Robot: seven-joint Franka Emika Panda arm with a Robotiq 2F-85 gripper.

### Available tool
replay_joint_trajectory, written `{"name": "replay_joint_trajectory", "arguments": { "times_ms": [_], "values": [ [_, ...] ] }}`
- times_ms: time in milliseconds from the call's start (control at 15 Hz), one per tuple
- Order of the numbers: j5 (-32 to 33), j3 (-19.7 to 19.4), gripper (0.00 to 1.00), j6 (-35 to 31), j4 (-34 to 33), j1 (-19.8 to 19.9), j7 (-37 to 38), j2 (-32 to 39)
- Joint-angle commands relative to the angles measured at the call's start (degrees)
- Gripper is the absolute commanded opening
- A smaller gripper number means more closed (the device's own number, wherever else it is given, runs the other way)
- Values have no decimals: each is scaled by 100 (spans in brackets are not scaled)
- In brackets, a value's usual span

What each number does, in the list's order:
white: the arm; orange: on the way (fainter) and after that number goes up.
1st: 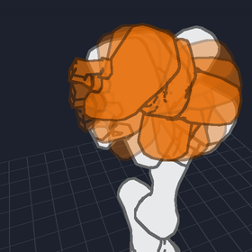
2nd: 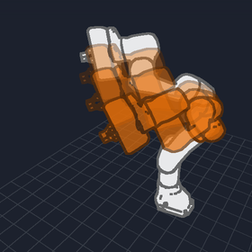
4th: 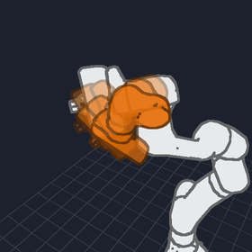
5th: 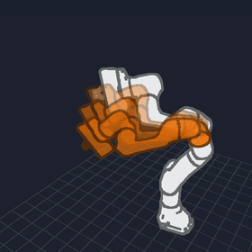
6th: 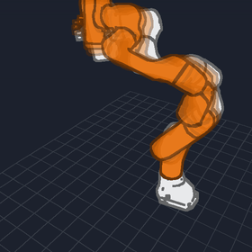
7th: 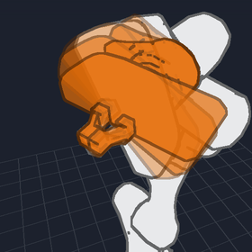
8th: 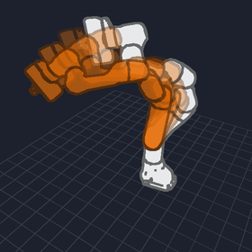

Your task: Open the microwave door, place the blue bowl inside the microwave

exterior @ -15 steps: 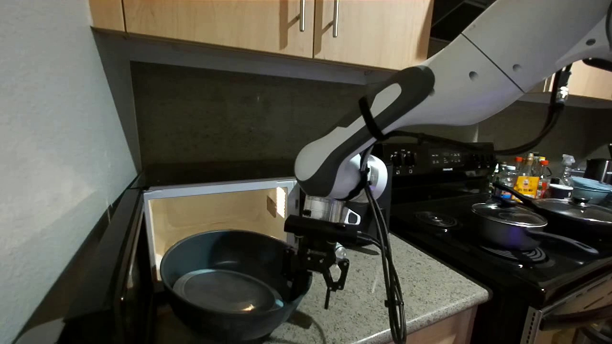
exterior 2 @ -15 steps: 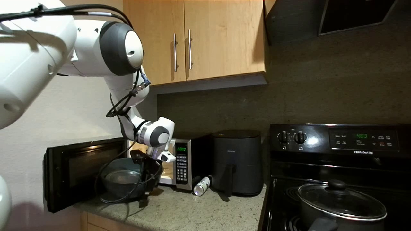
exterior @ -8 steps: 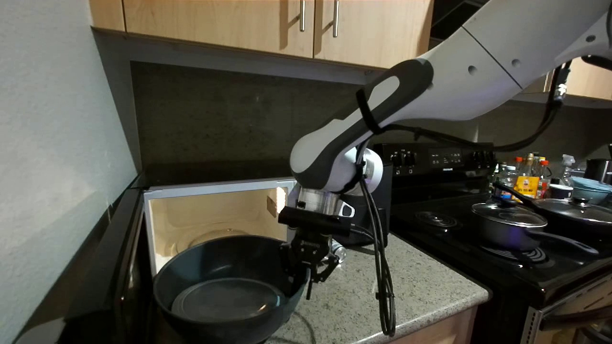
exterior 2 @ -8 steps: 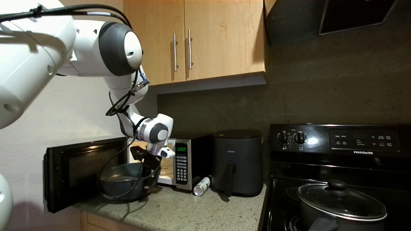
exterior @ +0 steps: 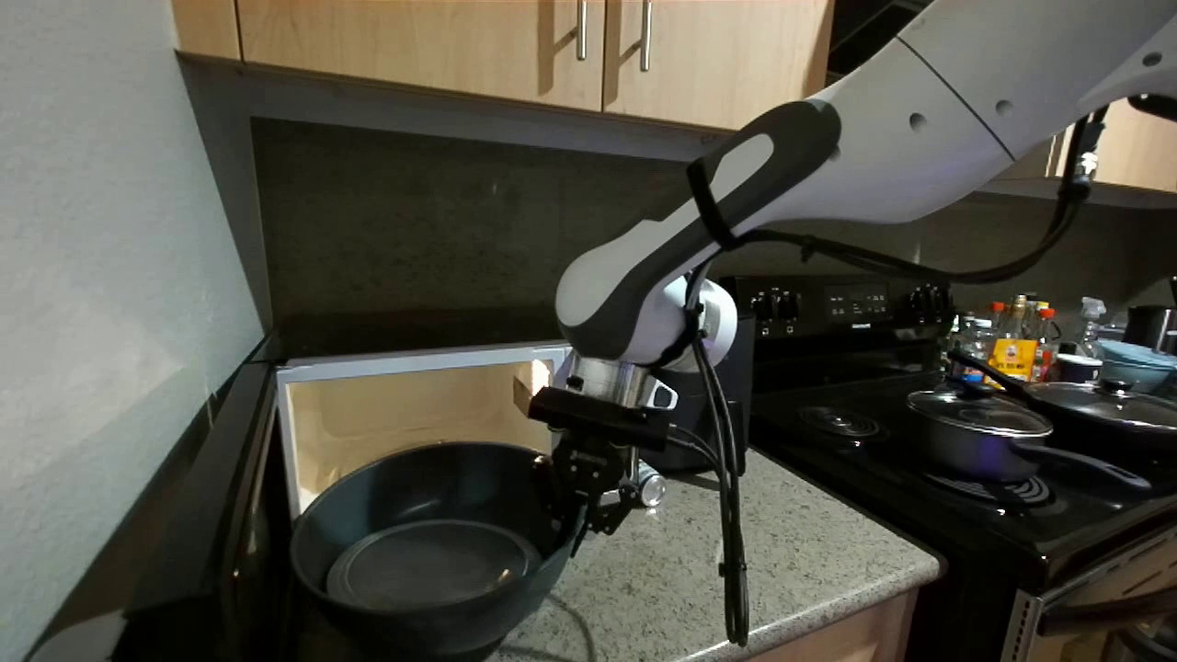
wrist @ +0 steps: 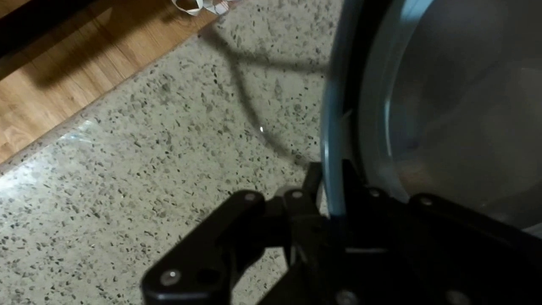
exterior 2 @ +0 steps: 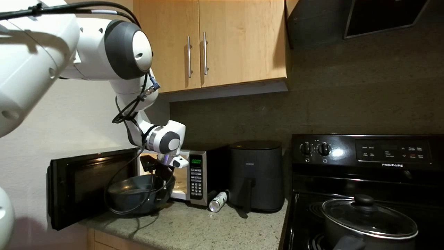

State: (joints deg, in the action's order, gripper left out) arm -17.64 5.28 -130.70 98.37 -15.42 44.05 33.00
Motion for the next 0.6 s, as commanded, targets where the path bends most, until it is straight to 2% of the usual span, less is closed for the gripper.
{"name": "replay_joint_trajectory", "arguments": {
  "times_ms": [0, 333, 533],
  "values": [
    [-61, 31, 6, -835, 445, -34, 34, -370],
    [-245, 146, 6, -2170, 866, -28, 54, -635],
    [-292, 129, 6, -2615, 963, -1, 149, -719]
  ]
}}
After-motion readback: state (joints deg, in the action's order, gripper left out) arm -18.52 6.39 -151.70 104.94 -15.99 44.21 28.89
